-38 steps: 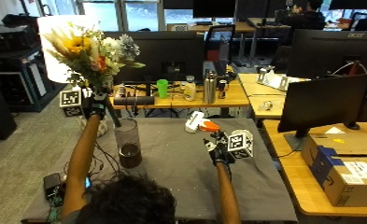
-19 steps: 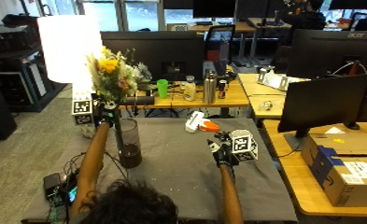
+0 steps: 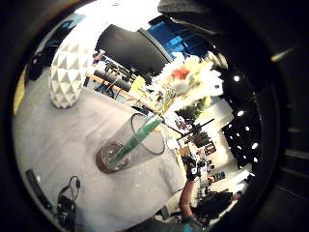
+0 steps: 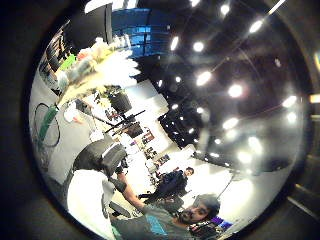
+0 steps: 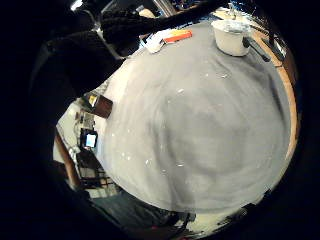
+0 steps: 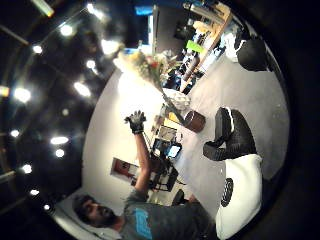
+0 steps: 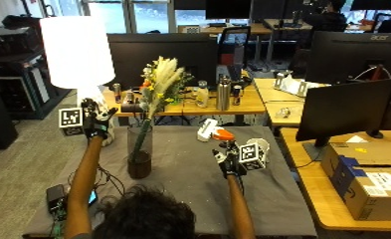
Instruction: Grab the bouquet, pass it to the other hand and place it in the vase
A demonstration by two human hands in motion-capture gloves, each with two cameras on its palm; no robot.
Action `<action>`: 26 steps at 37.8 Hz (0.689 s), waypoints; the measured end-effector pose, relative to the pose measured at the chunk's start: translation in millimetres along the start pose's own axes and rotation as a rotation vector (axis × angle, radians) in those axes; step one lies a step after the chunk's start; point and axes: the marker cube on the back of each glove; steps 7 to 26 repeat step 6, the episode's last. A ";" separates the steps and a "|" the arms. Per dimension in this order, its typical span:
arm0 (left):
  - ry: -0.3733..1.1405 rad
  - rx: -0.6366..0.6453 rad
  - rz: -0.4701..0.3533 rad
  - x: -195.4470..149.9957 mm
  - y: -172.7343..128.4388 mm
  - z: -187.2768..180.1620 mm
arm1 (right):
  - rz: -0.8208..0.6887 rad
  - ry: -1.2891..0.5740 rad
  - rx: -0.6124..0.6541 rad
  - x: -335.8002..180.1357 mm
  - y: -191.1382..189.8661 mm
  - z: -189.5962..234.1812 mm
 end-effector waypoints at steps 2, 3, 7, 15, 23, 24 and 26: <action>0.024 -0.001 -0.091 1.7 6.9 -4.7 | -0.002 -0.005 -0.002 0.3 -2.4 4.0; 0.023 -0.003 -0.108 1.9 8.9 -7.2 | -0.004 -0.006 -0.003 0.7 -4.0 6.1; 0.007 -0.012 -0.113 2.7 12.6 -12.8 | -0.006 0.003 0.001 5.0 -10.6 12.2; 0.007 -0.012 -0.113 2.7 12.6 -12.8 | -0.006 0.003 0.001 5.0 -10.6 12.2; 0.007 -0.012 -0.113 2.7 12.6 -12.8 | -0.006 0.003 0.001 5.0 -10.6 12.2; 0.007 -0.012 -0.113 2.7 12.6 -12.8 | -0.006 0.003 0.001 5.0 -10.6 12.2; 0.007 -0.012 -0.113 2.7 12.6 -12.8 | -0.006 0.003 0.001 5.0 -10.6 12.2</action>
